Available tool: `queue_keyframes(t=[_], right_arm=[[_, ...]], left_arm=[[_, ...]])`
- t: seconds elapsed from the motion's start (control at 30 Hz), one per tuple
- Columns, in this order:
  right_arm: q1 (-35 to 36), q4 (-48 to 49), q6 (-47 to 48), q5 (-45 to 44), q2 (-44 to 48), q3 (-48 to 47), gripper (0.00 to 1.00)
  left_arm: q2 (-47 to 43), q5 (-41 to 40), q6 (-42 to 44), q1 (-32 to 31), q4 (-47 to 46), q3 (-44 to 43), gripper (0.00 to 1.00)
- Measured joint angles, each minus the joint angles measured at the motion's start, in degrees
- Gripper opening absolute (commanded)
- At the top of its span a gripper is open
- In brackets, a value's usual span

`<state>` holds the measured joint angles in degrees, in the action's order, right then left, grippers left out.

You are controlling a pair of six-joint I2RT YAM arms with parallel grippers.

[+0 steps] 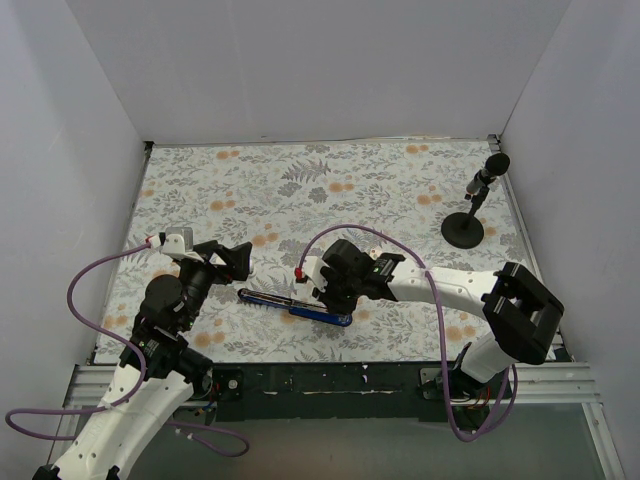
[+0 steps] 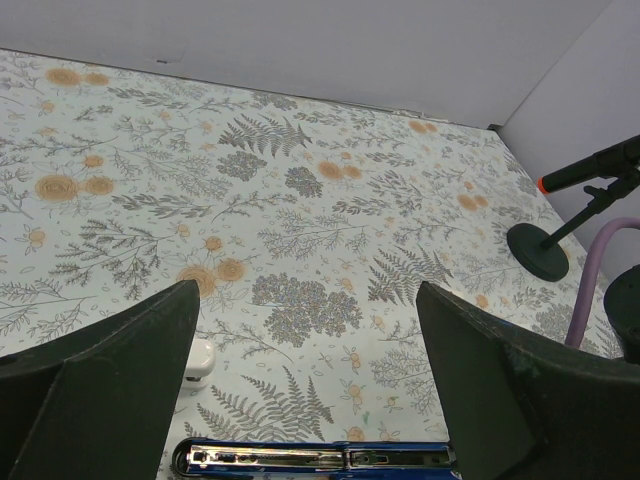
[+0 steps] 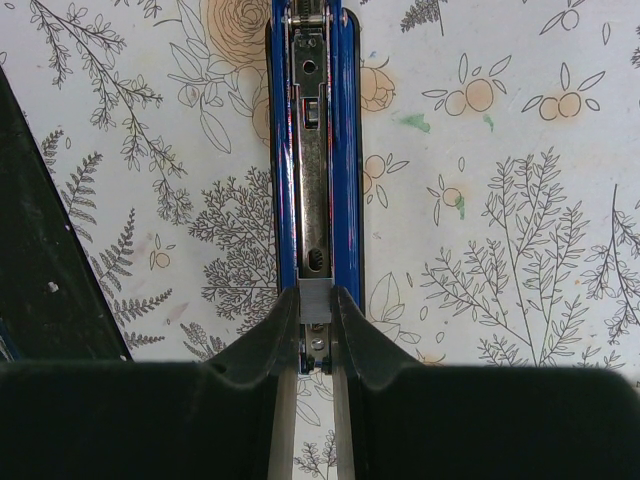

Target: Load the staples into the stapler

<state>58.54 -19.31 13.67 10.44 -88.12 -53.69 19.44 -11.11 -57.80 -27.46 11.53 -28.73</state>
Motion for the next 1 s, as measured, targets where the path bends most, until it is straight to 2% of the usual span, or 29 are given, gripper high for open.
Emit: queue_keyframes(t=[0.17, 0.93, 1.0], right_arm=[[0.0, 0.0, 0.0, 0.0, 0.0, 0.0, 0.17], [0.0, -1.4, -1.0, -0.3, -1.4, -0.9, 0.36], [0.0, -1.9, -1.1, -0.4, -1.5, -0.9, 0.4]], left_arm=[[0.0, 0.0, 0.0, 0.0, 0.0, 0.0, 0.91], [0.0, 0.0, 0.2, 0.0, 0.0, 0.0, 0.91], [0.0, 0.0, 0.2, 0.0, 0.0, 0.0, 0.91]])
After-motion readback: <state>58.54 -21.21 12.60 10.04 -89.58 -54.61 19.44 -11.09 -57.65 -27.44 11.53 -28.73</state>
